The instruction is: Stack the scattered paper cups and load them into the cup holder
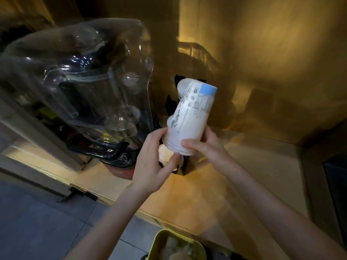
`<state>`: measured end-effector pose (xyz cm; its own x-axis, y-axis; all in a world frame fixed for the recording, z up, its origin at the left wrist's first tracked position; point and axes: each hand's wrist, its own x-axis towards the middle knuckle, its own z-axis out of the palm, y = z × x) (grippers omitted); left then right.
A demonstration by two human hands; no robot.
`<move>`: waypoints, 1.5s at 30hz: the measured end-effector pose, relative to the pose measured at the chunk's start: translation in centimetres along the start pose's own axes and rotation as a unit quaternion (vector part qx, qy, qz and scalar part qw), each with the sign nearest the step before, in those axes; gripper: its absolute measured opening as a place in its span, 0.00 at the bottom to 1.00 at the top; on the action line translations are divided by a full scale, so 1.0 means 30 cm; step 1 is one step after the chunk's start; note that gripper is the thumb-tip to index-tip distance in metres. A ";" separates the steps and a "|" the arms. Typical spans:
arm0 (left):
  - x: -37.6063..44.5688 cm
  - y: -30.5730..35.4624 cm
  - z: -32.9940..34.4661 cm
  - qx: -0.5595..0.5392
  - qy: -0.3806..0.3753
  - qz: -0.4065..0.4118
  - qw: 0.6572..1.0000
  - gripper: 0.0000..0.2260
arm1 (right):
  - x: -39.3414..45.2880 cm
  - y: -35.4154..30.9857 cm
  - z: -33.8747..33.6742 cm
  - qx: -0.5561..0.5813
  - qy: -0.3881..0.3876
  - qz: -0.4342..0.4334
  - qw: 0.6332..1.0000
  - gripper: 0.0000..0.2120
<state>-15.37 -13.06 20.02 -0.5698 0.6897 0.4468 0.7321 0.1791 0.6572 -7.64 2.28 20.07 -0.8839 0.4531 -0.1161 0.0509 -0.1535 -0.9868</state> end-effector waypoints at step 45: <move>0.076 -0.199 0.100 0.101 -0.222 -0.166 0.955 0.26 | 0.076 0.175 0.146 -0.441 0.036 0.003 0.897 0.15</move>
<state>-19.93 -10.43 15.29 -0.6020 0.7925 -0.0974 0.6205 0.5411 0.5676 -11.44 -1.33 15.13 -0.8519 0.5147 -0.0968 0.4311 0.5841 -0.6877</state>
